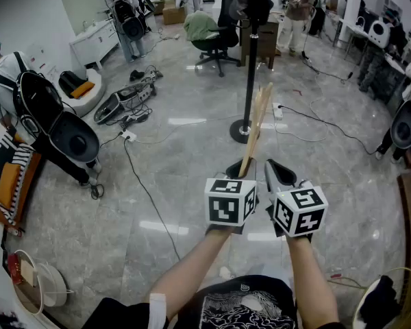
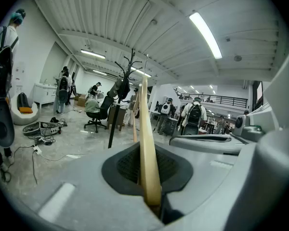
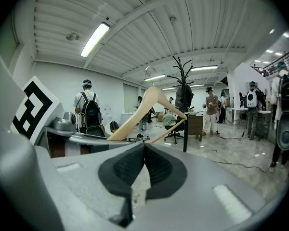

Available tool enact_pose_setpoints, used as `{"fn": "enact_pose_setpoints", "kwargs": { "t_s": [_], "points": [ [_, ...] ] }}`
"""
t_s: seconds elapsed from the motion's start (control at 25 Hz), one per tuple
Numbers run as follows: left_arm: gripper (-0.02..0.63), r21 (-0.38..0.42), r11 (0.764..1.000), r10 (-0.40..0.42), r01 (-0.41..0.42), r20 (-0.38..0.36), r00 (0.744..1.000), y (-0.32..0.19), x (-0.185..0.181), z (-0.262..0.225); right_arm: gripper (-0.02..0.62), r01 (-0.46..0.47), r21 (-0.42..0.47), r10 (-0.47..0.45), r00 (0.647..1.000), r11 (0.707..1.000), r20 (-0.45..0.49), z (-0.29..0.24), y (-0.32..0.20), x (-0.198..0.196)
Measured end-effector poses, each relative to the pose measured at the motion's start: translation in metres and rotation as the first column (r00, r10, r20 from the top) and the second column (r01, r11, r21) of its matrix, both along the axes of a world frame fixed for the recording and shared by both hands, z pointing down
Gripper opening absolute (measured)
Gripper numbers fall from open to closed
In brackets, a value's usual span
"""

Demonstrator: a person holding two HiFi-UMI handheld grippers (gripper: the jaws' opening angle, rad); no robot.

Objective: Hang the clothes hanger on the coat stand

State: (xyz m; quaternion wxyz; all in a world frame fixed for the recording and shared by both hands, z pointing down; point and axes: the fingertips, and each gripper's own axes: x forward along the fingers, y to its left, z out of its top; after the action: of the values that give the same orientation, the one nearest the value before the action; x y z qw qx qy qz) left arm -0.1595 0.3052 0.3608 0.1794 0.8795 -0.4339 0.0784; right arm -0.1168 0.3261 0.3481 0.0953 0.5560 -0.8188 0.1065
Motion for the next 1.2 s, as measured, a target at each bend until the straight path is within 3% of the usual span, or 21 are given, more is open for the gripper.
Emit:
{"fn": "enact_pose_setpoints", "kwargs": {
  "t_s": [0.52,1.2],
  "points": [
    [0.026,0.002,1.000,0.016,-0.016,0.011,1.000,-0.010,0.023,0.002,0.000,-0.011,0.018,0.011,0.999,1.000,0.037,0.002,-0.010,0.020],
    [0.026,0.005,1.000,-0.004,0.003,0.049,0.999,-0.084,0.126,0.010,0.000,0.030,0.006,-0.030,0.996,1.000,0.082,0.016,-0.088,0.119]
  ]
}}
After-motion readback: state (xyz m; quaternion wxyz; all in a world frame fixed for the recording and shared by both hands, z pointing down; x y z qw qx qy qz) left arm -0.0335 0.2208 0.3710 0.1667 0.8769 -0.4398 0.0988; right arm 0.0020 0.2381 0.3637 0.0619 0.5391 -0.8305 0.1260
